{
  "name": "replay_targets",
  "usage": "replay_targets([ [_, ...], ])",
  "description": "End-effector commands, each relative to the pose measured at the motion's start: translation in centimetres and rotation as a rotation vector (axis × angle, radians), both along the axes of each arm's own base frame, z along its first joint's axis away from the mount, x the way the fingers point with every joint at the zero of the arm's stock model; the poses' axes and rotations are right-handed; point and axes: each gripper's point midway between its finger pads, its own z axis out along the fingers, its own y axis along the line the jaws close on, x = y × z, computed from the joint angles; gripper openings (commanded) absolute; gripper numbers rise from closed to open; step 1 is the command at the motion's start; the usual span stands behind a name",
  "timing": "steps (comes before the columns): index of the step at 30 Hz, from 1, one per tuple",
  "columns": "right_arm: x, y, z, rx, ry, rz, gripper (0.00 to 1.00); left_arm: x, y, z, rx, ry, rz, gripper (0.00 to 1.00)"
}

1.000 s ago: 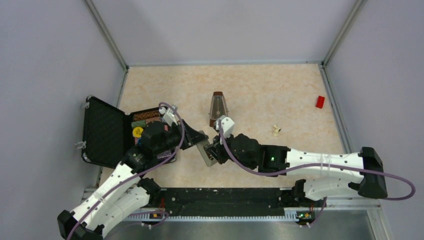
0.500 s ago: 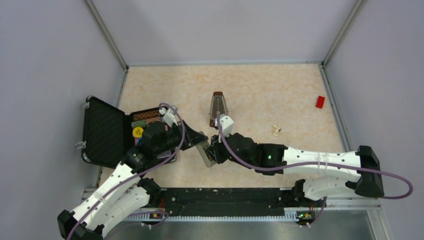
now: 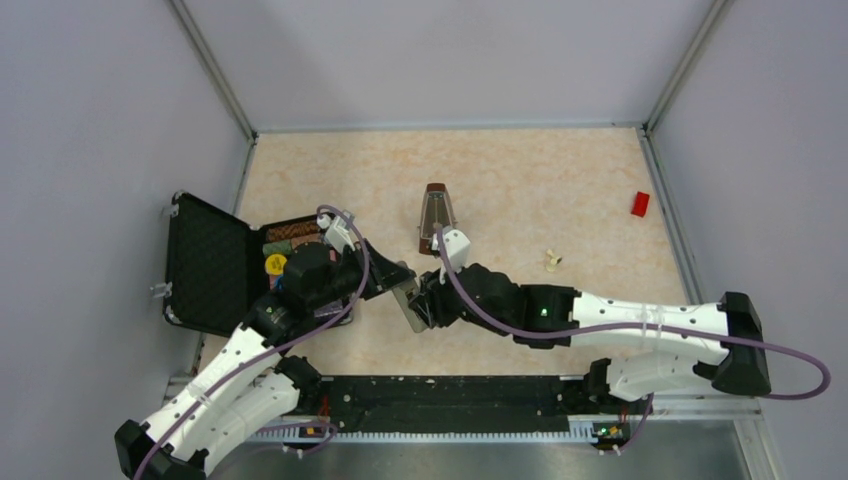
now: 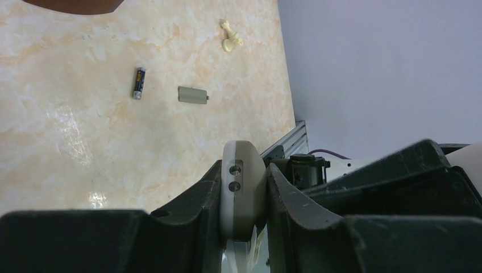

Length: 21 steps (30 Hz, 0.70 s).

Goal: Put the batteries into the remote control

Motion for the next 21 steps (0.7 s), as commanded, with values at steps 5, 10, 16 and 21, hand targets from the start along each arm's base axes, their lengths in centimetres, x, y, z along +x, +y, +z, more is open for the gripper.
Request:
replay_targets([
  [5, 0.0, -1.9, 4.4, 0.154, 0.073, -0.090, 0.62, 0.2, -0.5, 3.1, -0.066, -0.092, -0.019, 0.00],
  [10, -0.4, -3.0, 5.4, 0.252, 0.191, -0.147, 0.79, 0.3, -0.5, 3.0, -0.064, -0.095, -0.018, 0.00],
  [16, -0.4, -3.9, 2.5, 0.340, 0.496, -0.338, 0.94, 0.4, -0.7, 3.5, -0.073, -0.117, -0.026, 0.00],
  [21, -0.8, -4.0, 0.5, 0.471, 0.745, -0.458, 0.99, 0.4, -0.6, 3.9, -0.073, -0.138, -0.023, 0.00],
])
